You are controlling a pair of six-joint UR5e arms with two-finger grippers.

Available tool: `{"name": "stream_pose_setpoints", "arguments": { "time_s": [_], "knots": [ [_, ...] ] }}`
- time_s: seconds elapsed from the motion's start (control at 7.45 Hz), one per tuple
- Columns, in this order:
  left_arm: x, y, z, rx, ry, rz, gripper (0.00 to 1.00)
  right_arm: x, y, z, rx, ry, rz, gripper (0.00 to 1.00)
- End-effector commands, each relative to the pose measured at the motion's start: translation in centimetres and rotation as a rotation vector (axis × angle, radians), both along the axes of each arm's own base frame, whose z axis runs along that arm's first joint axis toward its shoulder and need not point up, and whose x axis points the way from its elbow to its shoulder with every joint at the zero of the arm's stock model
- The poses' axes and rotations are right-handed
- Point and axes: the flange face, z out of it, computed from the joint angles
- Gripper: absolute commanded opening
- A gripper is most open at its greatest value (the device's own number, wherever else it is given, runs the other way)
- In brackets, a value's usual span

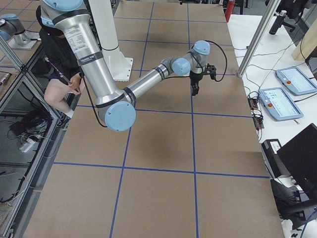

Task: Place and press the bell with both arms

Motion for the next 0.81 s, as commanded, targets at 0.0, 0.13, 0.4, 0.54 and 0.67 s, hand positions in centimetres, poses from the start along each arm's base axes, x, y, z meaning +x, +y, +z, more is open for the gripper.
{"name": "stream_pose_setpoints", "arguments": {
  "time_s": [0.0, 0.13, 0.4, 0.54, 0.67],
  "knots": [
    [-5.5, 3.9, 4.2, -0.017, 0.009, -0.003, 1.0, 11.6, 2.2, 10.3, 0.035, 0.034, -0.049, 1.0],
    [-6.4, 5.1, 5.5, -0.059, 0.005, -0.016, 1.0, 17.2, 4.4, 13.7, 0.067, 0.045, -0.057, 1.0],
    [-6.7, 9.0, 9.0, -0.146, -0.001, -0.029, 1.0, 22.8, 10.5, 20.5, 0.061, 0.07, -0.097, 1.0],
    [-7.0, 10.0, 9.2, -0.162, 0.001, -0.046, 1.0, 24.3, 12.2, 22.5, 0.024, 0.058, -0.084, 1.0],
    [-7.5, 10.0, 8.9, -0.171, 0.003, -0.076, 1.0, 24.5, 12.1, 22.8, 0.01, 0.037, -0.072, 1.0]
  ]
}}
